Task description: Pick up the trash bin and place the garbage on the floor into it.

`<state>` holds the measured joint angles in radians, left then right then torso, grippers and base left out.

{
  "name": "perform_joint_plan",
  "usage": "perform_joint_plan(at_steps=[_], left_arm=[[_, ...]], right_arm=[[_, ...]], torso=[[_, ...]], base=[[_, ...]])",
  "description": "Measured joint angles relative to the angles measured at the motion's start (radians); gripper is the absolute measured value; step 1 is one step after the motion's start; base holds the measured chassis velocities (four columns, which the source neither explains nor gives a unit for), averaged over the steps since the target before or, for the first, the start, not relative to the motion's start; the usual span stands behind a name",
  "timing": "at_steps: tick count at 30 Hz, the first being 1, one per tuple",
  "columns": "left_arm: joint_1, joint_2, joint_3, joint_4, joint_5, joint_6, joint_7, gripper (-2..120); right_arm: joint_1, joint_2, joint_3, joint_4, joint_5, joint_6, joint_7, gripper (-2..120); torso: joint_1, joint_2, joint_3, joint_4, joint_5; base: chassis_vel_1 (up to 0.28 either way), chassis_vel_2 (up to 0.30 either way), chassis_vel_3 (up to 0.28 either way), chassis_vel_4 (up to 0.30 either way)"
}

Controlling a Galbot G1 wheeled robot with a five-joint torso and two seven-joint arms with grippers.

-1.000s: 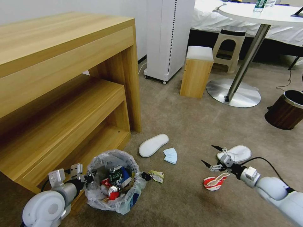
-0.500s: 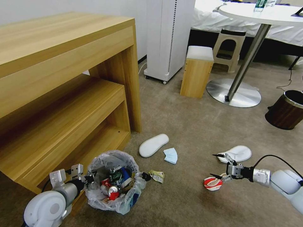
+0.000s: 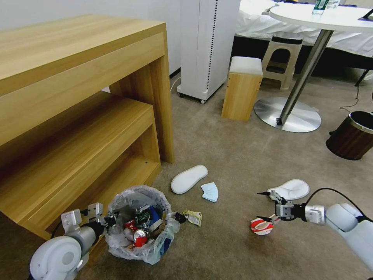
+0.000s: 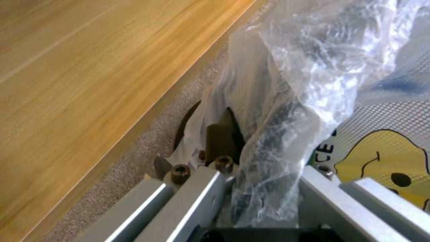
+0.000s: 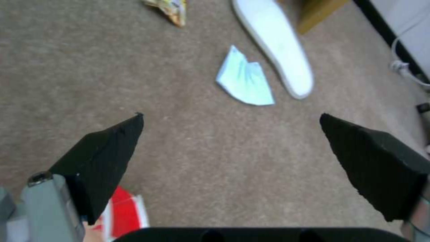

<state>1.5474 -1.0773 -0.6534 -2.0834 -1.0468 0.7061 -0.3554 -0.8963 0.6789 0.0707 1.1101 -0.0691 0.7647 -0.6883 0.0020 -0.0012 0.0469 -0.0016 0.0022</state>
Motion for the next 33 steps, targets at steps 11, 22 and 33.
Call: perform_joint_plan(at_steps=[11,22,33], left_arm=[[-0.004,-0.005,0.001,0.006,0.006,0.000,-0.001,0],[-0.023,0.004,0.002,0.033,0.004,-0.003,-0.001,0],[-0.022,0.006,0.001,0.032,0.004,-0.005,0.000,0]], right_arm=[[-0.003,-0.006,0.000,-0.024,0.008,0.023,-0.106,100],[-0.109,-0.055,0.127,0.023,0.044,0.045,-0.158,100],[-0.169,-0.073,0.211,0.037,0.039,0.045,-0.173,100]], torso=[[0.000,0.000,0.000,-0.0002,-0.0002],[0.000,0.000,0.000,-0.0002,-0.0001],[0.000,0.000,0.000,-0.0002,-0.0001]], base=[[0.000,0.000,0.000,0.000],[0.000,0.000,0.000,0.000],[0.000,0.000,0.000,0.000]])
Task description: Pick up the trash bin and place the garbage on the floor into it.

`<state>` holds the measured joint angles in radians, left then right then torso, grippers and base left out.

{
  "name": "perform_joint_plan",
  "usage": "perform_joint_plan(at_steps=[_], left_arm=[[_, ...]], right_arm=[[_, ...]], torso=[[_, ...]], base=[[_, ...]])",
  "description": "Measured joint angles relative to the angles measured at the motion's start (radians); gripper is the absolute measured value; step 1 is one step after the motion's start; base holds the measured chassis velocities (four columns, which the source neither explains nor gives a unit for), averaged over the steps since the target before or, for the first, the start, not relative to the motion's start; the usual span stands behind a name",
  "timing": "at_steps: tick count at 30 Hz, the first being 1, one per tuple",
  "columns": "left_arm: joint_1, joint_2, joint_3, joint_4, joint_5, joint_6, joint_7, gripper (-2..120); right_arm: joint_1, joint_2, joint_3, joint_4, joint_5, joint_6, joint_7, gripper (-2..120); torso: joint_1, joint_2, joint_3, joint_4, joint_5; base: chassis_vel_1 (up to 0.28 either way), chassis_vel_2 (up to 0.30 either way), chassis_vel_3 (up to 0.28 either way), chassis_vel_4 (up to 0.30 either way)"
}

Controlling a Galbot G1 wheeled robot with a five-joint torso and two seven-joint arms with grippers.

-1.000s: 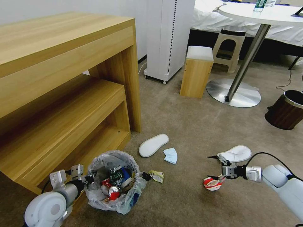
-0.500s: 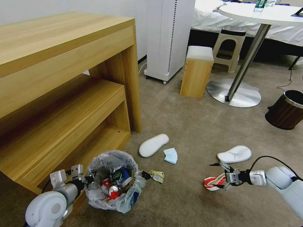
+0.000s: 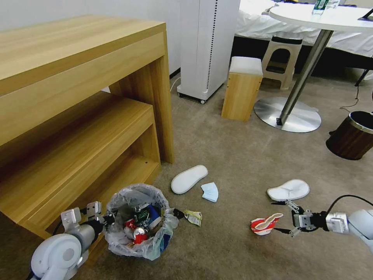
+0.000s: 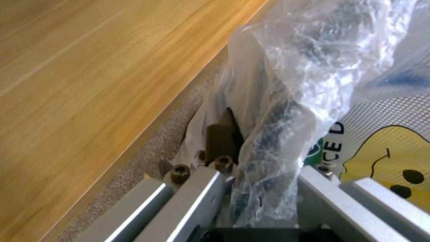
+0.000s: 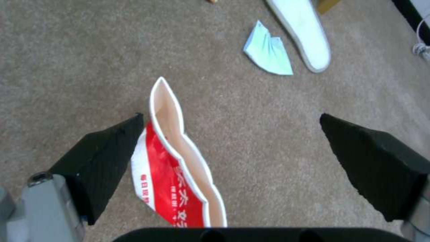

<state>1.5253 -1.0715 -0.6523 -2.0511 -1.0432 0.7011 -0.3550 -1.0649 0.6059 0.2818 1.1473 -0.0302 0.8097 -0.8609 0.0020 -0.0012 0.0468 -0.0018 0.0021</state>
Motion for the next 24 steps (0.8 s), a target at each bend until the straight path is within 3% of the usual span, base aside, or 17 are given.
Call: perform_joint_plan(at_steps=[24], left_arm=[[0.015,-0.024,-0.015,-0.054,-0.011,0.000,-0.014,0]], right_arm=[[0.110,0.096,-0.166,-0.139,-0.017,-0.001,0.003,96]], torso=[[0.000,0.000,0.000,0.0000,0.0000]], base=[[0.000,0.000,0.000,0.000]])
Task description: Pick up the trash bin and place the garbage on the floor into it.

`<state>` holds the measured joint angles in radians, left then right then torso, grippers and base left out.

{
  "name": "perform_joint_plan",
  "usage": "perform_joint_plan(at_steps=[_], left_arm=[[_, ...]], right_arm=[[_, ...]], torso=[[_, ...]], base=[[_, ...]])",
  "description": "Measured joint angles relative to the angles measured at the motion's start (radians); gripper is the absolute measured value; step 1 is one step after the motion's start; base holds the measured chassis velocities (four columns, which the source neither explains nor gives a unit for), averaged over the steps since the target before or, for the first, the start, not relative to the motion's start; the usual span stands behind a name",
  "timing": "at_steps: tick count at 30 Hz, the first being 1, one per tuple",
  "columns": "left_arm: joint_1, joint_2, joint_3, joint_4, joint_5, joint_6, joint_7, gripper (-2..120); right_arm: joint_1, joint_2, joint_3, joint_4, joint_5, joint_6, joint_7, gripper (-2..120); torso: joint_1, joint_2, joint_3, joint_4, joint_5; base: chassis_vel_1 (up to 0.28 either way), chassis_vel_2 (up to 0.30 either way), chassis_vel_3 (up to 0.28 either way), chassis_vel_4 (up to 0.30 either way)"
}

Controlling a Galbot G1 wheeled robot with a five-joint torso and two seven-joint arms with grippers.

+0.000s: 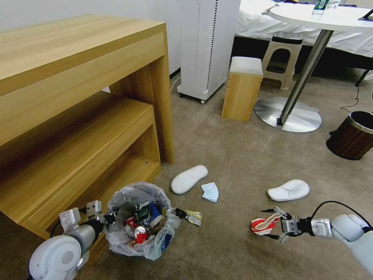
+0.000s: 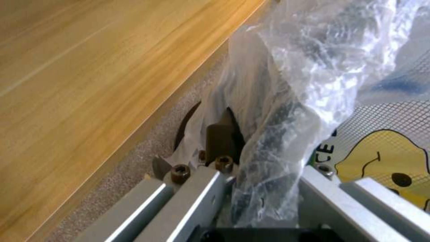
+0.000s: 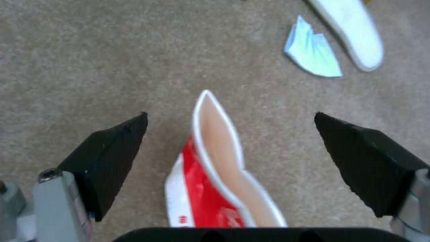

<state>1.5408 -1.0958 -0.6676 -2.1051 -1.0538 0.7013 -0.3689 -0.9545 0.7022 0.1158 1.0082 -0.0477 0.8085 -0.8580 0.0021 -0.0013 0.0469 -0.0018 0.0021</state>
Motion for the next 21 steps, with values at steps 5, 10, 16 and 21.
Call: perform_joint_plan(at_steps=[5,10,16,21], left_arm=[[-0.003,0.001,-0.001,0.000,-0.006,0.000,-0.003,0],[-0.006,0.001,0.000,0.002,-0.009,0.000,-0.003,0],[-0.006,0.003,0.001,0.000,-0.017,0.000,-0.003,0],[-0.005,0.011,-0.003,-0.007,-0.028,0.000,-0.003,0]], right_arm=[[-0.003,0.005,-0.011,-0.025,-0.003,0.000,-0.005,96],[0.000,0.009,-0.027,-0.053,0.001,0.000,-0.003,95],[0.005,0.020,-0.048,-0.090,0.007,0.000,0.006,93],[0.016,0.028,-0.064,-0.141,0.024,0.000,0.008,93]], torso=[[0.000,0.000,0.000,0.0000,0.0000],[0.000,0.000,0.000,0.0000,0.0000],[0.000,0.000,0.000,-0.0001,0.0000],[0.000,0.000,0.000,-0.0002,-0.0001]], base=[[0.000,0.000,0.000,0.000],[0.000,0.000,0.000,0.000],[0.000,0.000,0.000,0.000],[0.000,0.000,0.000,0.000]])
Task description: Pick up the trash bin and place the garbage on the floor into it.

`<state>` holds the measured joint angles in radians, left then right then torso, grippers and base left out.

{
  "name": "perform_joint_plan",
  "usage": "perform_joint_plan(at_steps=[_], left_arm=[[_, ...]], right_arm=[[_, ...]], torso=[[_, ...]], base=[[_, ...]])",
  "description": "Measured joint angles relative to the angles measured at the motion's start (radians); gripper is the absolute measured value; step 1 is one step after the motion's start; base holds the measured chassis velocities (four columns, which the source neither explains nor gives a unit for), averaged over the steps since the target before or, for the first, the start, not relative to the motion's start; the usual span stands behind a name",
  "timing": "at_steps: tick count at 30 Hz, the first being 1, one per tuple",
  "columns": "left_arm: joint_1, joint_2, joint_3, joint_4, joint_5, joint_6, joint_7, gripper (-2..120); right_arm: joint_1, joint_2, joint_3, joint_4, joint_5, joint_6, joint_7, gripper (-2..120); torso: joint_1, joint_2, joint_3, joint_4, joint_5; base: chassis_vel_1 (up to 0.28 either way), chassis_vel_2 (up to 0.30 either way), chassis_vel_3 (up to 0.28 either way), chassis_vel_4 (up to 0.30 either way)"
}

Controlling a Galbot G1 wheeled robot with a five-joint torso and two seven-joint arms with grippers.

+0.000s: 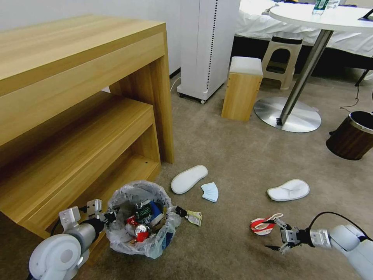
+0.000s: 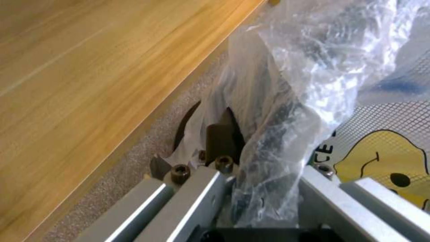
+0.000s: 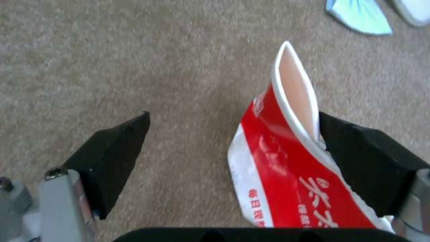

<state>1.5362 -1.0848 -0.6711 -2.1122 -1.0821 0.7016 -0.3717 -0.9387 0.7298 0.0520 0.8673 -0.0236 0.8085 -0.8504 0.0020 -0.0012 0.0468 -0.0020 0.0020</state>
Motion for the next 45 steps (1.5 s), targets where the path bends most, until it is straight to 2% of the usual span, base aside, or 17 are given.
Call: perform_joint_plan(at_steps=[12,18,21,22,25,26,29,30,32,35,36,40,45], left_arm=[[0.000,0.005,0.000,-0.004,-0.008,-0.002,0.001,0],[-0.001,0.003,0.003,0.001,-0.008,-0.005,0.002,0],[-0.001,0.003,0.004,0.004,-0.008,-0.009,0.002,0],[-0.001,0.003,0.004,0.004,-0.008,-0.009,0.002,0],[-0.001,0.004,0.004,0.007,-0.007,-0.011,0.003,0],[-0.001,0.004,0.004,0.007,-0.007,-0.011,0.003,0],[-0.002,0.004,0.005,0.013,-0.006,-0.012,0.005,0],[-0.002,0.004,0.005,0.013,-0.006,-0.012,0.005,0],[-0.002,0.002,0.006,0.015,-0.004,-0.012,0.006,0],[-0.002,0.002,0.006,0.016,-0.004,-0.012,0.007,0],[-0.002,0.002,0.008,0.018,-0.003,-0.013,0.007,0],[-0.003,-0.001,0.010,0.020,-0.001,-0.014,0.007,0],[-0.003,-0.003,0.012,0.025,0.006,-0.014,0.009,0]], right_arm=[[0.053,0.033,-0.025,-0.104,0.010,0.000,-0.005,89],[0.071,0.049,-0.034,-0.132,0.009,0.000,-0.004,80],[0.095,0.060,-0.043,-0.155,0.007,-0.001,-0.004,63],[0.095,0.060,-0.043,-0.155,0.007,-0.001,-0.004,63],[0.104,0.062,-0.048,-0.157,0.009,-0.001,-0.004,50],[0.104,0.062,-0.048,-0.157,0.009,-0.001,-0.004,50],[0.110,0.065,-0.049,-0.156,0.015,-0.001,-0.002,34],[0.110,0.065,-0.049,-0.156,0.015,-0.001,-0.002,34],[0.108,0.065,-0.048,-0.155,0.019,-0.001,-0.002,22],[0.107,0.065,-0.047,-0.156,0.021,-0.001,-0.002,18],[0.105,0.066,-0.045,-0.154,0.024,-0.001,-0.001,9],[0.100,0.066,-0.044,-0.139,0.049,-0.001,0.000,0],[0.080,0.059,-0.049,-0.092,0.109,-0.001,0.014,0]], torso=[[0.000,0.000,0.000,0.0000,-0.0001],[0.000,0.000,0.000,0.0001,0.0001],[0.000,0.000,0.000,0.0003,0.0003],[0.000,0.000,0.000,0.0003,0.0003],[0.000,0.000,0.000,0.0003,0.0001],[0.000,0.000,0.000,0.0003,0.0001],[0.000,0.000,0.000,0.0003,0.0001],[0.000,0.000,0.000,0.0003,0.0001],[0.000,0.000,0.000,0.0002,0.0001],[0.000,0.000,0.000,0.0002,0.0001],[0.000,0.000,0.000,0.0002,0.0000],[0.000,0.000,0.000,0.0001,0.0001],[0.000,0.000,0.000,0.0003,0.0003]], base=[[0.000,0.000,0.000,0.000],[0.000,0.000,0.000,0.000],[0.000,0.000,0.000,0.000],[0.000,0.000,0.000,0.000],[0.000,0.000,0.000,0.000],[0.000,0.000,0.000,0.000],[0.000,0.000,0.000,0.000],[0.000,0.000,0.000,0.000],[0.000,0.000,0.000,0.000],[0.000,0.000,0.000,0.000],[0.000,0.000,0.000,0.000],[0.000,0.000,0.000,0.000],[0.000,0.000,0.000,0.000]])
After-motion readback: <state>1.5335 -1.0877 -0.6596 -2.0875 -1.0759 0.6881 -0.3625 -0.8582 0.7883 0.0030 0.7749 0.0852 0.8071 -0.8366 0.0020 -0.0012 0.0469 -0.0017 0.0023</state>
